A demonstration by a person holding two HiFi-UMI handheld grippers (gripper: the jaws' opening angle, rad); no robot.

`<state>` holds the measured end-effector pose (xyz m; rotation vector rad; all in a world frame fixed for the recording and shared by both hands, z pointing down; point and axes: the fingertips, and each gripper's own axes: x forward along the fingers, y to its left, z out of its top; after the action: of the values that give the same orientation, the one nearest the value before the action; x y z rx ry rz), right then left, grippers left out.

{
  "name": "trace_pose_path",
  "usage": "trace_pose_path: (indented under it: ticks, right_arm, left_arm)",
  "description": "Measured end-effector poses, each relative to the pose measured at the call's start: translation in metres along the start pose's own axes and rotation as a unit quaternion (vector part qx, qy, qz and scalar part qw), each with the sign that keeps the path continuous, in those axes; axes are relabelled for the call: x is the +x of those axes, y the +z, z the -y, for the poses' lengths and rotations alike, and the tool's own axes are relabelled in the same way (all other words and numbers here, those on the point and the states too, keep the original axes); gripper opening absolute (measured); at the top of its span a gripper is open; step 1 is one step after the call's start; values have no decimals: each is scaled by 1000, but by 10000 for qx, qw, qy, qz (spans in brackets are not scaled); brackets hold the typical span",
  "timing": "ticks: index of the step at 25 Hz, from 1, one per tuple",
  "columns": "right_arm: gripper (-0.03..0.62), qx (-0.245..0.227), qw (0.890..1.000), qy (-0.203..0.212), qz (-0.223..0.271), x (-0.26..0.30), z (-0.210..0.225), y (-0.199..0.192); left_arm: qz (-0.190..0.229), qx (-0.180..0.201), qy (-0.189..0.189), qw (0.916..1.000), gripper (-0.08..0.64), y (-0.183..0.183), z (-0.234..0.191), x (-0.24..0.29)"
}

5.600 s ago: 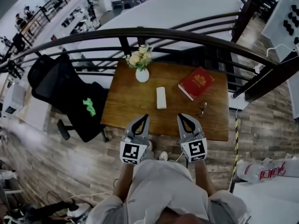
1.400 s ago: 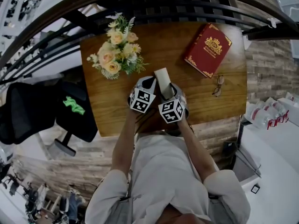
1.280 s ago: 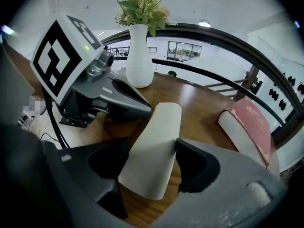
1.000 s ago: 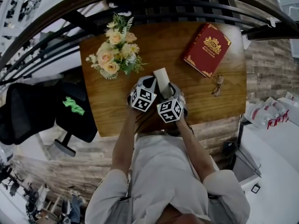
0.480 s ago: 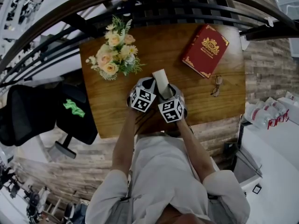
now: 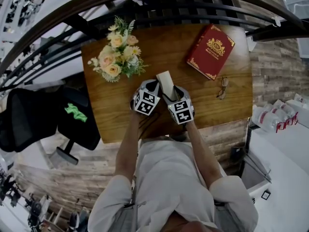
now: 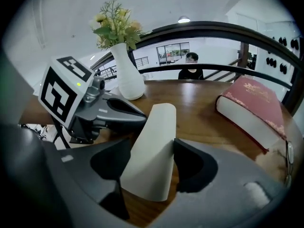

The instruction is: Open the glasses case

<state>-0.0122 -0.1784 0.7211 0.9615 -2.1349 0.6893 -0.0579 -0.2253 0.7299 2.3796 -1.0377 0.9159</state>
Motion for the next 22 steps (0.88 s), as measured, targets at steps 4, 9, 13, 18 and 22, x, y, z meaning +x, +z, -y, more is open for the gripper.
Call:
trace_pose_path:
  ticks: [4,9,13,18,22]
  right_arm:
    - [282,211,9996,138,91,-2,2,1]
    - [284,208,9997,95,60,-1,2,1]
    - [278,110,9999,-88,42,-5,3,1]
    - [270,134,9999,-63,30,-11,6,0]
    - [262,239,9997,5,85,-15,8,-1]
  left_arm:
    - [22,2,6,10000,20,0,1,-1]
    - [67,24,15,10000,20,0,1,2]
    - [-52,76,1,10000,20,-1,2,2]
    - [26,-5,59,10000,20,0,-1,-1]
    - [269,-177,-116,9994,20,5,5,-1]
